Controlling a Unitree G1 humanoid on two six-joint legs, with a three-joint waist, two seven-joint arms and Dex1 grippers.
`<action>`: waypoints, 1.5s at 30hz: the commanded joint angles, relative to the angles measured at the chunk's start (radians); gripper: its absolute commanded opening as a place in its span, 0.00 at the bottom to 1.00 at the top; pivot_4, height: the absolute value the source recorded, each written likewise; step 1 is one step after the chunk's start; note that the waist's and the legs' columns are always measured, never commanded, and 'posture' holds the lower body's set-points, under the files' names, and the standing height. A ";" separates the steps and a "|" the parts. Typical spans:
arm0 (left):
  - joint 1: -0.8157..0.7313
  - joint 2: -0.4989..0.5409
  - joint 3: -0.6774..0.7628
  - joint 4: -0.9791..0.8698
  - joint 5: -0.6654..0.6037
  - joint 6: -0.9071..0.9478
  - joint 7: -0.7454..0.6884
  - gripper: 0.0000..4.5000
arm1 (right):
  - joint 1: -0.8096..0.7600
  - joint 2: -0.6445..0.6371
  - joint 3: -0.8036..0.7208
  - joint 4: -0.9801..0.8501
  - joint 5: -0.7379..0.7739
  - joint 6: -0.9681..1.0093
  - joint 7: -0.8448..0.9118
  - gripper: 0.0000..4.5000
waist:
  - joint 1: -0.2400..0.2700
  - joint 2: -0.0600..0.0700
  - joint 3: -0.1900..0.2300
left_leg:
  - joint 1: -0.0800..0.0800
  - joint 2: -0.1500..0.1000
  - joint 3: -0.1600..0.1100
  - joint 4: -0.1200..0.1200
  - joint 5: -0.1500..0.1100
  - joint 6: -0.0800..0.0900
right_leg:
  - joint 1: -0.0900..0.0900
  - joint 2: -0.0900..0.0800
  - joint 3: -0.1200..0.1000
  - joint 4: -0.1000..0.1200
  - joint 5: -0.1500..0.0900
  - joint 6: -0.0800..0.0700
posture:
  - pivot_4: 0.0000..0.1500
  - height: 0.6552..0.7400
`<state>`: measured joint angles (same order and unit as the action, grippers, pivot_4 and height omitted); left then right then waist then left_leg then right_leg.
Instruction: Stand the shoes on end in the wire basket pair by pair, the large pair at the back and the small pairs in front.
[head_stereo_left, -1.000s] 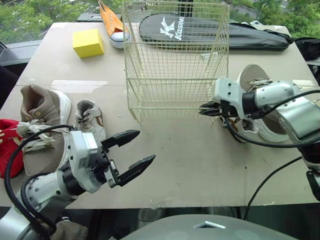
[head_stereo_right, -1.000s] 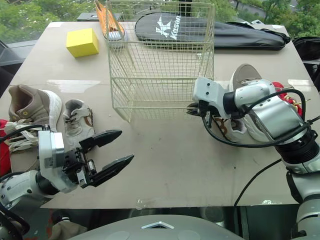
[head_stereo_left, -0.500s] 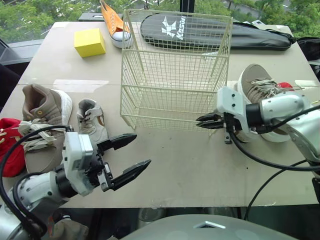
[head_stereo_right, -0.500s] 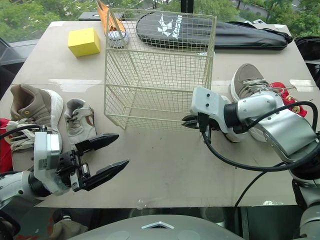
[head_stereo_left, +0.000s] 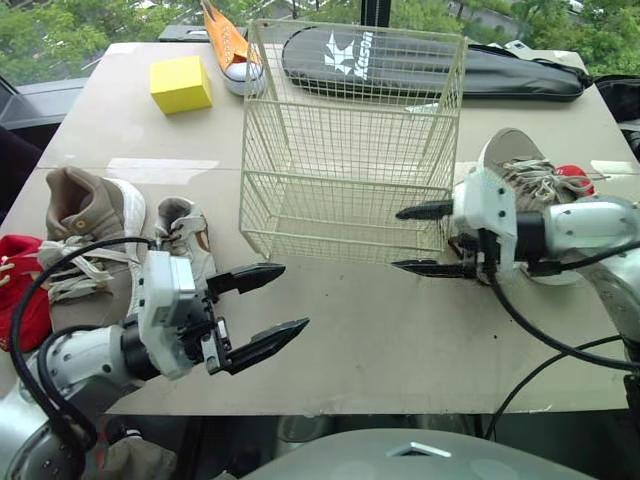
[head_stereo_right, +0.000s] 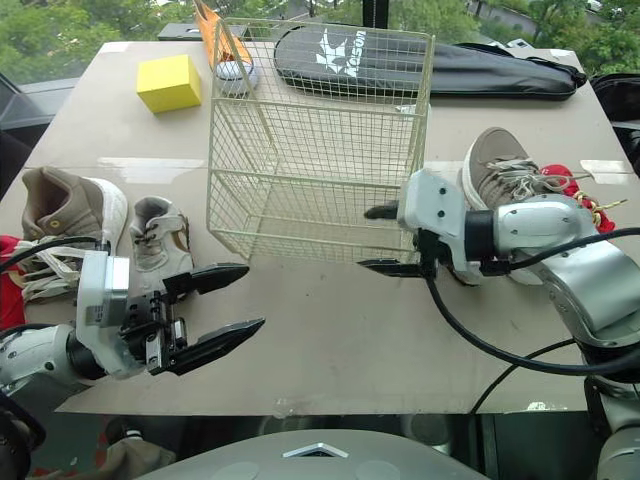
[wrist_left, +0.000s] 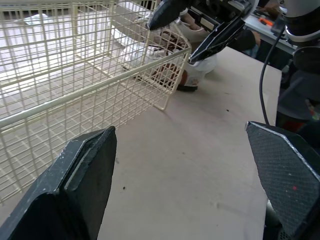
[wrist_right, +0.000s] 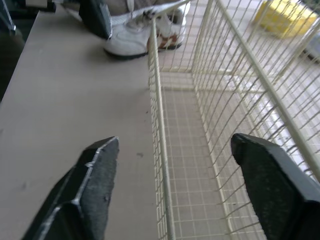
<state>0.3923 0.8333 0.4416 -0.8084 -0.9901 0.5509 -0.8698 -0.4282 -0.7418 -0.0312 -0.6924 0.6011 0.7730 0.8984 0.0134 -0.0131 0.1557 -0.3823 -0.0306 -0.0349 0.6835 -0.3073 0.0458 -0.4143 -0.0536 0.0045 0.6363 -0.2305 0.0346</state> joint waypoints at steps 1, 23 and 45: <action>-0.063 0.022 -0.032 -0.006 -0.037 0.018 0.004 1.00 | 0.047 0.006 -0.194 -0.097 0.149 0.037 -0.084 0.97 | 0.002 0.000 0.000 | 0.000 0.000 0.000 0.000 0.000 0.000 | 0.000 0.000 0.000 0.000 0.000 0.000 | 1.00 1.00; -0.801 -0.030 -0.430 0.195 -0.072 0.245 0.024 1.00 | 0.661 0.067 -0.582 -0.037 -0.079 0.166 -0.549 0.97 | -0.027 -0.003 0.000 | 0.007 0.001 0.006 0.001 0.001 -0.001 | 0.003 0.007 0.009 0.006 0.000 0.001 | 1.00 1.00; -0.783 -0.089 -0.375 0.177 -0.143 0.259 0.195 1.00 | 0.460 0.184 -0.524 0.114 -0.049 -0.057 -0.506 0.01 | -0.027 -0.005 -0.001 | 0.008 0.001 0.006 0.001 0.001 -0.002 | 0.003 0.007 0.011 0.007 0.000 0.001 | 1.00 1.00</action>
<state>-0.3679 0.7542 0.0331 -0.6240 -1.1042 0.8107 -0.6924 0.0674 -0.5603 -0.4950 -0.5147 0.5239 0.7927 0.4003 -0.0137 -0.0178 0.1550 -0.3749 -0.0296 -0.0288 0.6850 -0.3058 0.0442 -0.4119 -0.0473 0.0151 0.6432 -0.2304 0.0359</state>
